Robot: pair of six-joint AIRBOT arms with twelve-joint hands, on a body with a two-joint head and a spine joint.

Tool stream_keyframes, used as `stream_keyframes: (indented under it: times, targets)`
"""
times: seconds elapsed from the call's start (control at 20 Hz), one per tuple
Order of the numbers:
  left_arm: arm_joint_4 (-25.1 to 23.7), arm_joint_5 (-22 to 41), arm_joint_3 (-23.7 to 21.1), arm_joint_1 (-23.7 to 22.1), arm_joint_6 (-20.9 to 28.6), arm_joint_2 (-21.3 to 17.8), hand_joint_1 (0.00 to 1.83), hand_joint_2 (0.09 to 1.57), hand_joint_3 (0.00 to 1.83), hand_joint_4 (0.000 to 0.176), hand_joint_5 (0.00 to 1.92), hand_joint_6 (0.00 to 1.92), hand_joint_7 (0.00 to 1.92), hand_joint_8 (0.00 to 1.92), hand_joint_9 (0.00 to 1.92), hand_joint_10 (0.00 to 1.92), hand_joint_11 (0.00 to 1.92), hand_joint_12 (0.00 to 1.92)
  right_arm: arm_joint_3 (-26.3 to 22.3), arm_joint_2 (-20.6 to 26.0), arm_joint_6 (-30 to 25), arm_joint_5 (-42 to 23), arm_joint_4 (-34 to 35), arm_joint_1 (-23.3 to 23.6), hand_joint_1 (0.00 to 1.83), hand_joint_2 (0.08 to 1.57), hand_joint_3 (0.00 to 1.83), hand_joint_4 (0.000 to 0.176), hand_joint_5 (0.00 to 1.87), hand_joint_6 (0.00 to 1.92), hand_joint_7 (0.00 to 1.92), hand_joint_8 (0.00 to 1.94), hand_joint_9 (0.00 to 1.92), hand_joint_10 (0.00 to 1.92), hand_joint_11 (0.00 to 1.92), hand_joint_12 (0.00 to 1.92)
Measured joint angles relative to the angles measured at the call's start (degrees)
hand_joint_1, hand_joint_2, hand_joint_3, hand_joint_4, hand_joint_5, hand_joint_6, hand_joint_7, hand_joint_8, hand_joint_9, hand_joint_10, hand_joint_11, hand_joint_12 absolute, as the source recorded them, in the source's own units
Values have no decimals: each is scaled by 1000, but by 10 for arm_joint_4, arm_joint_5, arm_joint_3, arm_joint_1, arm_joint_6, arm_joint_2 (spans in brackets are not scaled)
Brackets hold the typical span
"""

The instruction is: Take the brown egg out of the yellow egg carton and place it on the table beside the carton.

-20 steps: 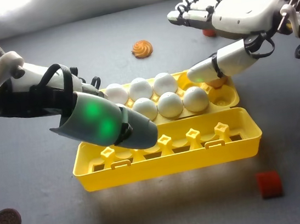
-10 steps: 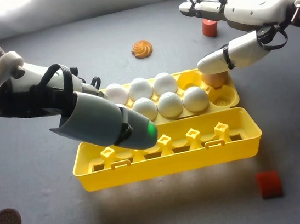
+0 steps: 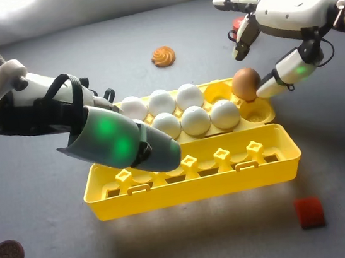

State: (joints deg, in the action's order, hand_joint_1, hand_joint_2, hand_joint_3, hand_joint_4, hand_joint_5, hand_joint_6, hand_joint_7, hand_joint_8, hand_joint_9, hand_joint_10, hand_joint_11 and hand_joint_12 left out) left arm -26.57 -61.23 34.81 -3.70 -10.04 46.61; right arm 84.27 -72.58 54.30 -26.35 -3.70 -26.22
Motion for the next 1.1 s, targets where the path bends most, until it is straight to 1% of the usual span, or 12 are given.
stream_keyframes:
  times: [0.05,0.1,0.3,0.35,0.4,0.5,0.55,0.65,0.7,0.8,0.95,1.1]
  targets:
    - [0,1,0,0,0,0,0,1020,0,0,0,0,0,0,0,0,0,0,0,0,-1,-3,0,0,787,831,0,78,867,18,0,0,0,0,0,0]
    - [0,0,0,0,0,0,0,1021,0,0,0,0,0,0,0,0,0,0,0,0,-1,-4,0,0,827,788,0,87,922,39,0,0,0,0,0,0]
    - [0,0,0,-2,0,0,0,1023,0,0,0,0,0,0,0,0,0,0,-2,0,-1,-3,0,0,852,805,0,69,939,37,0,0,0,0,0,0]
    - [0,0,0,-2,0,0,0,1024,0,0,0,0,0,0,0,0,0,0,-4,1,-1,-4,-1,0,846,814,0,75,936,34,0,0,0,0,0,0]
    - [0,0,0,-2,0,0,0,1018,0,0,0,0,0,0,0,0,0,0,-4,1,-1,-3,-3,0,817,831,2,103,923,26,0,0,0,0,0,0]
    - [0,0,0,-2,0,0,0,1020,0,0,0,0,0,0,0,0,0,0,-4,-2,-1,-4,-4,0,840,820,0,93,936,27,0,0,0,0,0,0]
    - [0,0,0,-2,0,0,0,1018,0,0,0,0,0,0,0,0,0,0,-4,-3,-1,-4,-4,0,798,826,1,119,928,22,0,0,0,0,0,0]
    - [0,0,0,-2,0,0,0,1020,0,0,0,0,0,0,0,0,0,0,-4,-10,3,-4,-4,0,805,832,3,114,925,18,0,0,0,0,0,0]
    - [0,0,0,-2,0,0,0,1021,0,0,5,2,0,0,0,0,0,0,-4,-13,7,-4,-5,-1,764,844,8,137,903,8,0,0,0,0,0,0]
    - [0,0,0,-2,0,0,0,1017,0,0,0,0,0,0,0,0,0,0,-4,-18,12,-5,-5,-1,806,818,0,92,915,12,0,0,0,0,0,0]
    - [0,0,0,-2,0,0,0,1021,0,0,0,0,0,0,0,0,0,0,-3,-19,12,-8,-6,-1,811,825,0,114,950,24,0,0,0,0,0,0]
    - [0,0,0,-2,0,0,0,1012,0,0,0,0,0,0,0,0,0,0,2,-18,12,-11,-4,-5,819,850,10,106,961,24,0,0,0,0,0,0]
